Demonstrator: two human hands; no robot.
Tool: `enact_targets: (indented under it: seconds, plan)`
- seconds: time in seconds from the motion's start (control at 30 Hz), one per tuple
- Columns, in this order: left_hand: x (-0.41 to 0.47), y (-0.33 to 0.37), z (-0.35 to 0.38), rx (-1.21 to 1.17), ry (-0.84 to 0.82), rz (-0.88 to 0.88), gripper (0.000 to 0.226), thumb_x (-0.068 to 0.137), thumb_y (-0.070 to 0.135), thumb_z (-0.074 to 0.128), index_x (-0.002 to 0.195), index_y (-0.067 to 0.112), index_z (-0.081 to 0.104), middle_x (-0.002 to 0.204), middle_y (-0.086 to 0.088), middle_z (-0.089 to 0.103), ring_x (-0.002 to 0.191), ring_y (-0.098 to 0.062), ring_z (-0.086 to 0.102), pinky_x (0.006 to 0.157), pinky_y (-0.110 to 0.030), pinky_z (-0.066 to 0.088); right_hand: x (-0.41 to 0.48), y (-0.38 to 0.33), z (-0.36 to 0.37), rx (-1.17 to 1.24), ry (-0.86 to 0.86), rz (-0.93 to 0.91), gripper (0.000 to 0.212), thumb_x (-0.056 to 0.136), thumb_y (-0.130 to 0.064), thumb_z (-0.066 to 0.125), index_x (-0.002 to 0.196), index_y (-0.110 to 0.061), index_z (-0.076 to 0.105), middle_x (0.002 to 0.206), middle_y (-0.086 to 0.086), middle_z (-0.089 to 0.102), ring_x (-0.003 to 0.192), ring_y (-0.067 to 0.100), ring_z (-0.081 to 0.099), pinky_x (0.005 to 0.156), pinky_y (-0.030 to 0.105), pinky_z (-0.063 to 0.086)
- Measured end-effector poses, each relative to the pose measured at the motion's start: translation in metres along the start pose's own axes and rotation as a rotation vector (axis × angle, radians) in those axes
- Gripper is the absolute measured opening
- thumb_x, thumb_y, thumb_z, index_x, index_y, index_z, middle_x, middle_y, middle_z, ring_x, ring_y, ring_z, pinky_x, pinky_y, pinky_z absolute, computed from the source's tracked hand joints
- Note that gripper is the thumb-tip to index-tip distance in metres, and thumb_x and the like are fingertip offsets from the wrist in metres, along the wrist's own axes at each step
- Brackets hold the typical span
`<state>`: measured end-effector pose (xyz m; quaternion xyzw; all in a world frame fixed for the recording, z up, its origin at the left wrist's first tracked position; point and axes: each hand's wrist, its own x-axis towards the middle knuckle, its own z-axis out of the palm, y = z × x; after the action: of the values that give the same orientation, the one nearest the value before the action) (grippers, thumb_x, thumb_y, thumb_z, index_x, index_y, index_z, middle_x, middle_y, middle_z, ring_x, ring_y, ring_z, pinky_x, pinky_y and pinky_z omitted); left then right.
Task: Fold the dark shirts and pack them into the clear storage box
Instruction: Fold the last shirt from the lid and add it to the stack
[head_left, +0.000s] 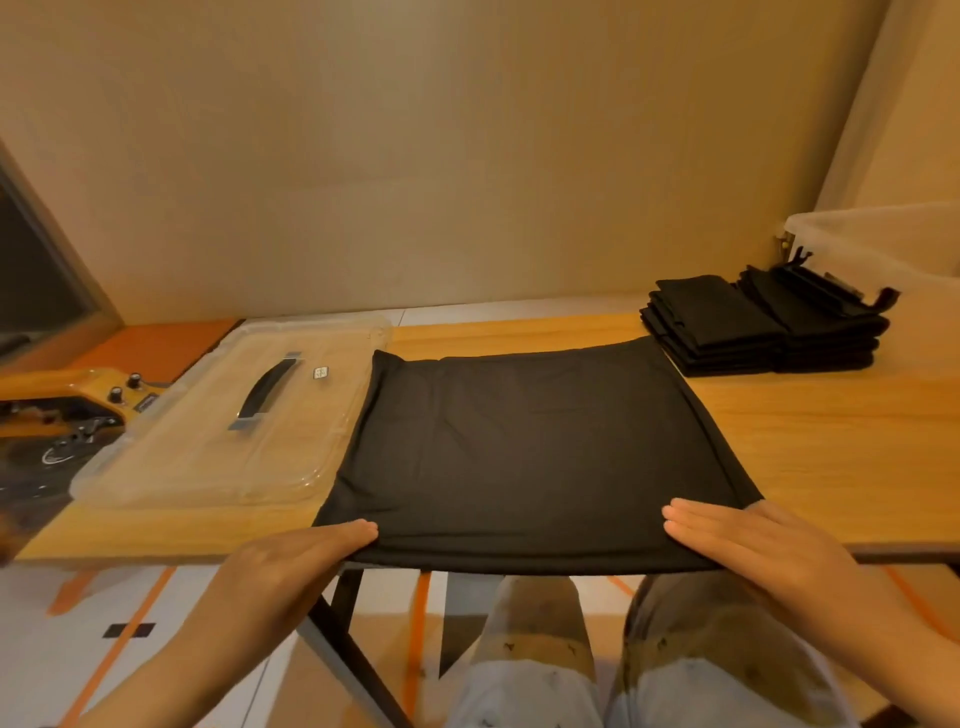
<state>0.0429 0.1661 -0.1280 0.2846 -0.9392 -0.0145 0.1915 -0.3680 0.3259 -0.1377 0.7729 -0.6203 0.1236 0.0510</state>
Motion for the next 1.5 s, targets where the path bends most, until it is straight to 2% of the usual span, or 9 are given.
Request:
enact_targets:
  seconds: [0.13, 0.2, 0.27, 0.4, 0.57, 0.7, 0.97, 1.17, 1.5]
  plan:
    - [0.018, -0.013, -0.024, -0.105, 0.035, -0.200, 0.026, 0.096, 0.033, 0.053, 0.112, 0.053, 0.059, 0.104, 0.029, 0.067, 0.094, 0.009, 0.063, 0.075, -0.012, 0.051, 0.020, 0.007, -0.023, 0.047, 0.008, 0.135, 0.069, 0.077, -0.017, 0.077, 0.127, -0.051, 0.044, 0.109, -0.009, 0.070, 0.093, 0.011, 0.069, 0.073, 0.029, 0.058]
    - [0.038, -0.019, -0.048, -0.165, 0.085, -0.248, 0.039, 0.088, 0.023, 0.063, 0.103, 0.059, 0.060, 0.103, 0.032, 0.064, 0.094, 0.013, 0.060, 0.075, -0.009, 0.049, 0.043, 0.008, -0.054, 0.070, 0.017, 0.172, 0.062, 0.086, -0.020, 0.070, 0.121, -0.059, 0.036, 0.110, -0.023, 0.063, 0.095, -0.001, 0.064, 0.078, 0.018, 0.052]
    - [0.063, -0.028, -0.078, -0.204, 0.147, -0.262, 0.042, 0.083, 0.013, 0.067, 0.094, 0.053, 0.065, 0.092, 0.023, 0.069, 0.091, 0.009, 0.061, 0.075, -0.017, 0.051, 0.066, 0.007, -0.091, 0.196, 0.060, 0.164, 0.038, 0.091, -0.025, 0.060, 0.114, -0.054, 0.050, 0.105, -0.033, 0.057, 0.092, -0.013, 0.057, 0.081, 0.010, 0.047]
    - [0.112, -0.054, -0.146, -0.206, 0.274, -0.330, 0.030, 0.084, 0.005, 0.067, 0.089, 0.035, 0.065, 0.086, 0.012, 0.068, 0.084, 0.003, 0.063, 0.070, -0.020, 0.049, 0.104, -0.015, -0.163, 0.369, 0.202, 0.126, 0.019, 0.083, -0.036, 0.061, 0.095, -0.050, 0.062, 0.091, -0.028, 0.067, 0.093, -0.008, 0.060, 0.081, 0.021, 0.052]
    - [0.189, -0.065, -0.219, -0.170, 0.595, -0.294, 0.012, 0.088, 0.008, 0.065, 0.100, 0.010, 0.069, 0.091, -0.007, 0.069, 0.080, -0.010, 0.063, 0.069, -0.015, 0.049, 0.131, -0.040, -0.220, 0.625, 0.362, 0.062, 0.011, 0.084, -0.028, 0.062, 0.088, -0.029, 0.072, 0.079, -0.016, 0.072, 0.075, 0.000, 0.067, 0.065, 0.017, 0.054]
    - [0.272, -0.064, -0.239, -0.110, 0.762, -0.283, 0.016, 0.086, 0.014, 0.070, 0.099, 0.004, 0.072, 0.094, -0.011, 0.070, 0.088, -0.025, 0.065, 0.077, -0.034, 0.052, 0.136, -0.036, -0.228, 0.878, 0.416, 0.170, 0.009, 0.086, -0.019, 0.064, 0.086, -0.019, 0.073, 0.069, -0.002, 0.073, 0.064, 0.007, 0.069, 0.052, 0.012, 0.048]
    - [0.416, -0.037, -0.080, -0.047, 0.389, -0.284, 0.007, 0.090, 0.017, 0.061, 0.095, 0.014, 0.064, 0.099, -0.011, 0.068, 0.094, -0.031, 0.061, 0.079, -0.039, 0.050, 0.105, 0.027, -0.120, 1.058, 0.114, 0.665, 0.011, 0.081, -0.012, 0.073, 0.091, -0.011, 0.070, 0.058, 0.007, 0.059, 0.059, 0.014, 0.059, 0.063, 0.021, 0.047]
    - [0.398, -0.015, 0.079, 0.103, -0.098, -0.321, 0.049, 0.096, 0.028, 0.057, 0.141, 0.018, 0.040, 0.140, -0.008, 0.050, 0.122, -0.028, 0.051, 0.098, -0.038, 0.040, 0.053, 0.051, -0.036, 1.036, 0.003, 1.015, 0.024, 0.077, -0.006, 0.077, 0.096, -0.014, 0.066, 0.064, 0.006, 0.055, 0.055, 0.018, 0.057, 0.060, 0.032, 0.052]
    - [0.308, 0.005, 0.120, 0.027, -0.381, -0.269, 0.065, 0.100, 0.055, 0.026, 0.155, 0.023, 0.012, 0.162, 0.001, 0.006, 0.149, -0.017, 0.003, 0.121, -0.040, 0.006, 0.024, 0.047, -0.033, 1.089, 0.147, 0.993, 0.028, 0.078, 0.004, 0.073, 0.098, -0.015, 0.066, 0.076, 0.014, 0.064, 0.060, 0.015, 0.062, 0.062, 0.028, 0.057]
